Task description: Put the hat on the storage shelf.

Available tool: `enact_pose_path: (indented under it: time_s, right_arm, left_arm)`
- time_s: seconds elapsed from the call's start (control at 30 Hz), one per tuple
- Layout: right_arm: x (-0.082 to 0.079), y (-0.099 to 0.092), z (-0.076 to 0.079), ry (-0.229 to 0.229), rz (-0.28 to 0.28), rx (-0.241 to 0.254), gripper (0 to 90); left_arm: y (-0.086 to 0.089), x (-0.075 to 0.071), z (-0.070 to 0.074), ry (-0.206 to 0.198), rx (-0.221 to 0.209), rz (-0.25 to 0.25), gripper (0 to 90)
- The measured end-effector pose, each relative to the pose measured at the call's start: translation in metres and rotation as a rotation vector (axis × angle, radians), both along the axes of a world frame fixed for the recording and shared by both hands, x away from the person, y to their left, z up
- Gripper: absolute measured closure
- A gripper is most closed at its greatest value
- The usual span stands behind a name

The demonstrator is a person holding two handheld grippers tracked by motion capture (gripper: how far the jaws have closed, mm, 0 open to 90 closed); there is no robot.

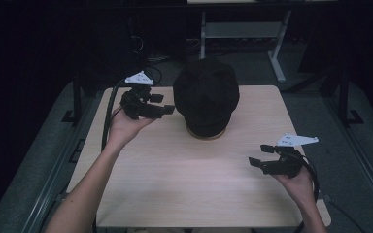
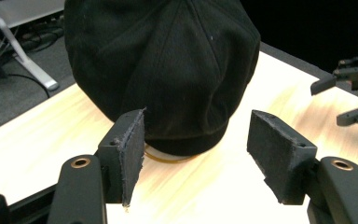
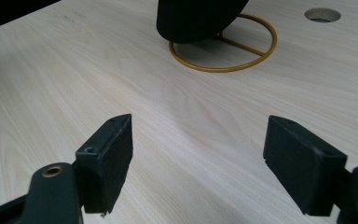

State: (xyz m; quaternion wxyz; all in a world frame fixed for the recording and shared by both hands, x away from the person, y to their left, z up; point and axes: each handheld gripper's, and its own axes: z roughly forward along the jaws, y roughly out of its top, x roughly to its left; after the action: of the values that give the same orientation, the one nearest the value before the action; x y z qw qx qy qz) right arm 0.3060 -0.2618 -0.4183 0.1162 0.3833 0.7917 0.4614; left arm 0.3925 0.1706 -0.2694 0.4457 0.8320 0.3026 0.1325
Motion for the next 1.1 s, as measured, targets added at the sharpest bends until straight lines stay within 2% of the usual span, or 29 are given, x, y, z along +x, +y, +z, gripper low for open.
enact_pose_path:
  time_s: [0.2, 0.57, 0.67, 1.1]
  right_arm:
    - [0.0, 0.0, 0.0, -0.004, -0.001, -0.004, 23.7]
    - [0.001, 0.003, -0.001, -0.003, 0.004, -0.011, 23.7]
    - [0.001, 0.004, -0.001, -0.002, 0.004, -0.011, 23.7]
    - [0.001, 0.005, -0.002, -0.002, 0.004, -0.02, 23.5]
  left_arm:
    - [0.009, -0.005, -0.008, 0.005, -0.009, 0.016, 35.8]
    - [0.019, -0.009, -0.032, 0.029, -0.005, 0.03, 35.6]
    - [0.022, -0.01, -0.037, 0.034, -0.016, 0.035, 35.4]
    - [0.033, -0.022, -0.052, 0.033, -0.001, 0.039, 34.6]
